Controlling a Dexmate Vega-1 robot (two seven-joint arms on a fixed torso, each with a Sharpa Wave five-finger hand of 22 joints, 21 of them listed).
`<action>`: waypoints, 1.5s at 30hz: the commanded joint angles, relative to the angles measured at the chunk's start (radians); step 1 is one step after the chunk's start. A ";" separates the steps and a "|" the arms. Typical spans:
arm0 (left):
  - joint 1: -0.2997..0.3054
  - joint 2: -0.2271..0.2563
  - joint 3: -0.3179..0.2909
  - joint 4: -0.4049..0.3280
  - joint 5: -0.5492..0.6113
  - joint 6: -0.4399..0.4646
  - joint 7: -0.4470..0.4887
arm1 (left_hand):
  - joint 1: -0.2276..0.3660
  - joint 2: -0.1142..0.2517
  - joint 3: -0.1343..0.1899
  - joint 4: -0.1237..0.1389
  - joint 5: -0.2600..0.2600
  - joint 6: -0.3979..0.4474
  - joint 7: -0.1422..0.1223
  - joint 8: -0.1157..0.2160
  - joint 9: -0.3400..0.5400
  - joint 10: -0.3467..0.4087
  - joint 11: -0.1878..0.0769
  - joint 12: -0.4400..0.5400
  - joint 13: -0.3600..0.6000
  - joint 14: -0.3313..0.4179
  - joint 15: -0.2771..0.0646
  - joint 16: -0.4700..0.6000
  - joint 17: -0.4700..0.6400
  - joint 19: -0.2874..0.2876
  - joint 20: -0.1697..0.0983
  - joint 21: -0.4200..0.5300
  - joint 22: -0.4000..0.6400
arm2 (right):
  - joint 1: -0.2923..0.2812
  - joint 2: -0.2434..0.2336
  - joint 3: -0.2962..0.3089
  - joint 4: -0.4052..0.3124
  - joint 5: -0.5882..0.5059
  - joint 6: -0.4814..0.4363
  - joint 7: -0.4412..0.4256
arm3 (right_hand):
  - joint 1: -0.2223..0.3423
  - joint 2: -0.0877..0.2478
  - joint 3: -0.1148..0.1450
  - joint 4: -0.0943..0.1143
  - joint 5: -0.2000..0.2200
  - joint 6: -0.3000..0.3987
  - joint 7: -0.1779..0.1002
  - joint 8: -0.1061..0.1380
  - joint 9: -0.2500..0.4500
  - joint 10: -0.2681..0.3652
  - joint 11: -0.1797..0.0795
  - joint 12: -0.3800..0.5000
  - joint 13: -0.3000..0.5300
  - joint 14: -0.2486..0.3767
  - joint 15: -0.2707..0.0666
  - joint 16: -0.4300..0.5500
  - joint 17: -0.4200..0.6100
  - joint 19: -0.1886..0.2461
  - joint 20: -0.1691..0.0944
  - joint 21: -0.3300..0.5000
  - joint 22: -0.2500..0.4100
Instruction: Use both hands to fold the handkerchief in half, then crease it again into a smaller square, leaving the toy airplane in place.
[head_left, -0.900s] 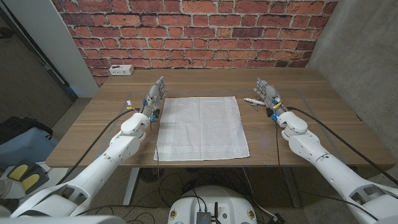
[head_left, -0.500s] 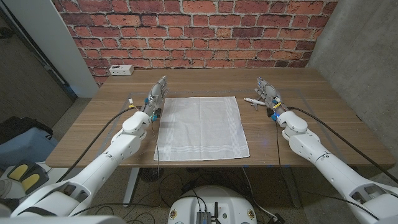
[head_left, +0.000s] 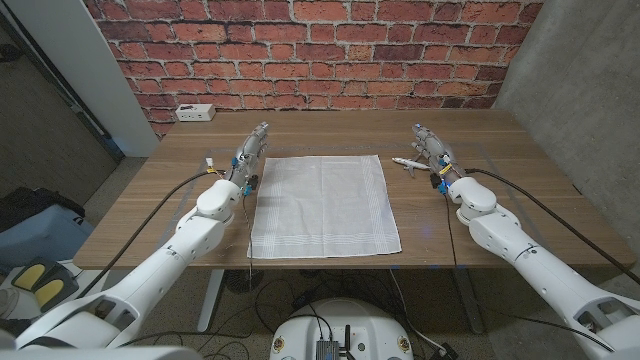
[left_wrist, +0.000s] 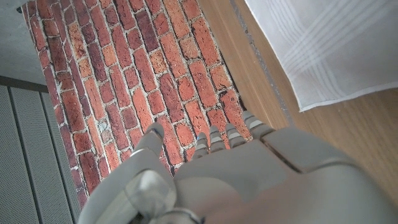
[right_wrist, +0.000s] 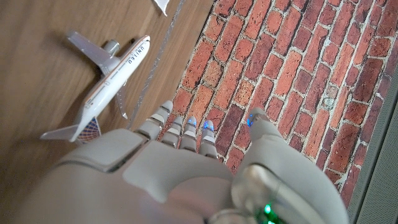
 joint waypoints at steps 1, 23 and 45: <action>0.041 0.074 0.017 -0.133 0.138 0.107 0.127 | 0.017 0.002 0.015 -0.001 0.003 0.015 0.002 0.000 0.004 0.008 0.003 0.003 0.004 -0.001 0.008 -0.003 0.002 -0.008 0.011 -0.004 0.004 | -0.035 -0.062 -0.007 -0.102 -0.085 -0.065 -0.080 | 0.016 0.001 0.006 0.001 0.008 0.019 0.003 0.012 0.005 0.024 0.005 0.009 0.005 0.022 0.000 0.012 0.003 0.017 0.008 0.010 0.003; 0.136 0.273 0.035 -0.456 0.434 0.384 0.240 | 0.030 -0.005 0.024 -0.006 0.001 0.026 -0.007 -0.006 0.006 0.017 0.002 -0.003 0.006 -0.006 0.028 -0.007 0.003 -0.038 0.055 -0.012 0.007 | -0.139 -0.215 0.007 -0.342 -0.197 -0.242 -0.143 | 0.029 0.001 0.009 0.000 0.011 0.059 0.009 0.018 0.006 0.050 0.013 0.010 0.007 0.048 0.008 0.015 0.004 0.030 0.025 0.010 0.004; 0.221 0.381 0.050 -0.698 0.677 0.649 0.267 | 0.040 0.006 0.038 -0.002 0.002 0.063 -0.005 0.001 0.008 0.053 0.001 0.003 0.008 0.001 0.022 -0.003 0.003 -0.033 0.058 -0.005 0.009 | -0.177 -0.355 -0.010 -0.576 -0.332 -0.507 -0.156 | 0.036 0.004 0.009 0.002 0.013 0.073 0.009 0.016 0.007 0.066 0.012 0.011 0.008 0.068 0.002 0.017 0.005 0.046 0.031 0.013 0.004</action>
